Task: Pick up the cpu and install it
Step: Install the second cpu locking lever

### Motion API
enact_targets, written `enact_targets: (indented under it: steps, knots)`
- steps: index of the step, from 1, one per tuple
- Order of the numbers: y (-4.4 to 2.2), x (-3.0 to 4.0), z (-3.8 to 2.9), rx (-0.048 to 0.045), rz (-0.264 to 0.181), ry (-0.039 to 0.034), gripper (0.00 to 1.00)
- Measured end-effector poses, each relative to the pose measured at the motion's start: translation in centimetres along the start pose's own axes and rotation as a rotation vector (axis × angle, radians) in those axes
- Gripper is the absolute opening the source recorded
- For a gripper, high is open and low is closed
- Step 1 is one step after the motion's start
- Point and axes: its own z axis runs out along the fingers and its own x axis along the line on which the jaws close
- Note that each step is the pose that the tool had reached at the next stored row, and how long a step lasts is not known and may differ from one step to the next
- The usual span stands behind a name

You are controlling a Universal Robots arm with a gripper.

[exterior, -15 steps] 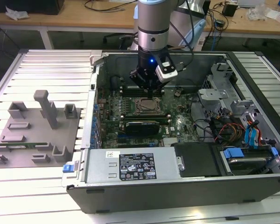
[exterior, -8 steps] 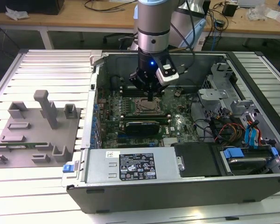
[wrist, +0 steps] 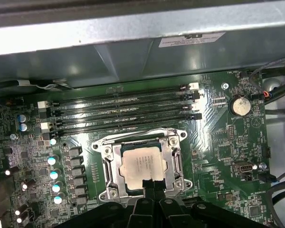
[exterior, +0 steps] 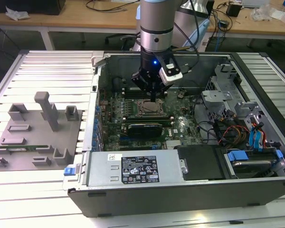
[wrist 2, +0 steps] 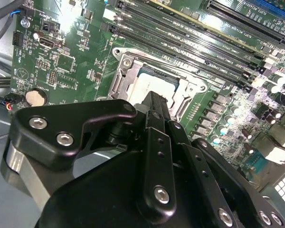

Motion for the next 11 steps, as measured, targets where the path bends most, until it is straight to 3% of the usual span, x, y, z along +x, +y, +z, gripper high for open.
enact_targets:
  steps: [7,11]
  knots:
    - [-0.02,0.00,0.00,0.0001,0.000,0.0001,0.11]
    - [-0.45,-0.06,0.02,-0.0001,0.000,0.0000,0.11]
